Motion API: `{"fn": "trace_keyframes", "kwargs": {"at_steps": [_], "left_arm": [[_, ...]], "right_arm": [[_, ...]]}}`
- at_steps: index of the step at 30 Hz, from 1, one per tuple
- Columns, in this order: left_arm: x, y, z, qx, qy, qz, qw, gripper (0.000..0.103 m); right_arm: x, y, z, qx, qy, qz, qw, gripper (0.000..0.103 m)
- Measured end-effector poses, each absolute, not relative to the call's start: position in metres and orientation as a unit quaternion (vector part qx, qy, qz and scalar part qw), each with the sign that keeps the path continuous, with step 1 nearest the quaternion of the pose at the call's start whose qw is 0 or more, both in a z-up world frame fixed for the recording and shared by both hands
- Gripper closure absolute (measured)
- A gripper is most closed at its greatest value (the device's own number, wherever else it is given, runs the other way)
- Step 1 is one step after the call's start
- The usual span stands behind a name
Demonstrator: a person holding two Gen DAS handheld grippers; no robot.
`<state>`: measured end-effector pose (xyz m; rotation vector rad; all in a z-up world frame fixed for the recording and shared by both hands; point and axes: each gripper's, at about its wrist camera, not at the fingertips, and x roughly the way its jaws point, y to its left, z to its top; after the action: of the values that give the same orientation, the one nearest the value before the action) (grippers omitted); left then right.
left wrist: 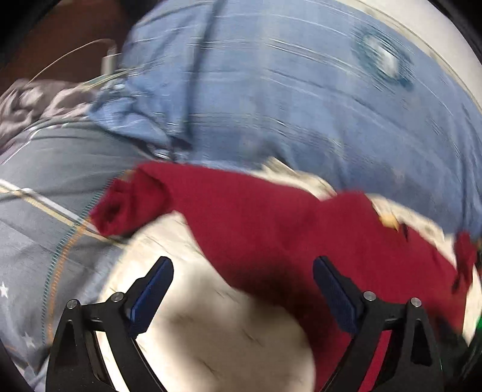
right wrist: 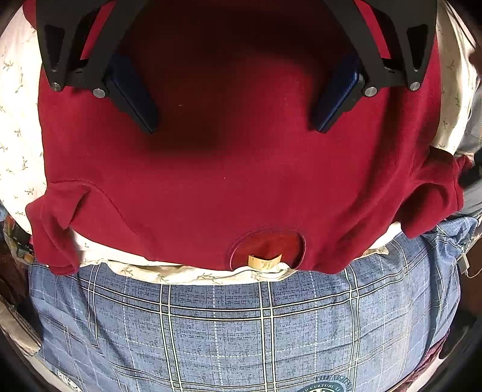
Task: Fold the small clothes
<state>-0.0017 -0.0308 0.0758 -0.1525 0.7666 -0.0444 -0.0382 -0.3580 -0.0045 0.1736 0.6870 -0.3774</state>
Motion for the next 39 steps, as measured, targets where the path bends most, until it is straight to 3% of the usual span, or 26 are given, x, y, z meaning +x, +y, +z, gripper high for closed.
{"fn": "trace_keyframes", "kwargs": {"at_steps": [4,7,9,11,15,21,22,25,26,28,29,30,36,39], "left_arm": [[0.043,-0.006,0.079,-0.076,0.363,0.045,0.927,0.012],[0.079,-0.002,0.069,-0.082,0.386,0.049,0.917,0.032],[0.100,0.001,0.060,-0.093,0.404,0.049,0.909,0.066],[0.119,0.000,0.052,-0.103,0.423,0.047,0.899,0.088],[0.117,-0.022,0.081,-0.084,0.389,0.016,0.917,0.095],[0.051,-0.132,0.152,-0.021,0.303,-0.143,0.942,0.095],[0.039,-0.154,0.158,-0.015,0.297,-0.177,0.938,0.095],[0.013,-0.208,0.153,-0.008,0.318,-0.273,0.908,0.095],[0.005,-0.228,0.143,-0.006,0.335,-0.306,0.891,0.091],[-0.007,-0.251,0.121,-0.001,0.351,-0.345,0.871,0.074],[-0.012,-0.260,0.110,0.008,0.355,-0.350,0.867,0.052],[-0.014,-0.265,0.101,0.016,0.358,-0.347,0.867,0.041],[-0.022,-0.232,0.091,0.012,0.393,-0.339,0.855,0.042],[-0.034,-0.183,0.111,0.027,0.351,-0.266,0.897,0.030]], "right_arm": [[-0.039,-0.359,-0.005,0.088,0.332,-0.181,0.922,0.000],[-0.039,-0.359,-0.005,0.090,0.330,-0.179,0.923,0.000],[-0.040,-0.359,-0.006,0.090,0.329,-0.179,0.923,0.000],[-0.039,-0.358,-0.006,0.087,0.331,-0.180,0.922,0.000],[-0.039,-0.359,-0.007,0.088,0.331,-0.179,0.922,0.000],[-0.040,-0.364,0.005,0.107,0.343,-0.140,0.923,0.003],[-0.046,-0.371,0.013,0.125,0.339,-0.129,0.923,0.007],[-0.075,-0.400,0.043,0.157,0.303,-0.148,0.928,0.005],[-0.087,-0.414,0.055,0.159,0.295,-0.166,0.928,0.005],[-0.105,-0.438,0.069,0.159,0.290,-0.202,0.922,0.005],[-0.111,-0.445,0.072,0.161,0.289,-0.211,0.920,0.005],[-0.117,-0.455,0.077,0.164,0.286,-0.220,0.918,0.005],[-0.121,-0.459,0.087,0.148,0.283,-0.191,0.928,0.005],[-0.103,-0.438,0.090,0.124,0.282,-0.143,0.941,0.005]]}}
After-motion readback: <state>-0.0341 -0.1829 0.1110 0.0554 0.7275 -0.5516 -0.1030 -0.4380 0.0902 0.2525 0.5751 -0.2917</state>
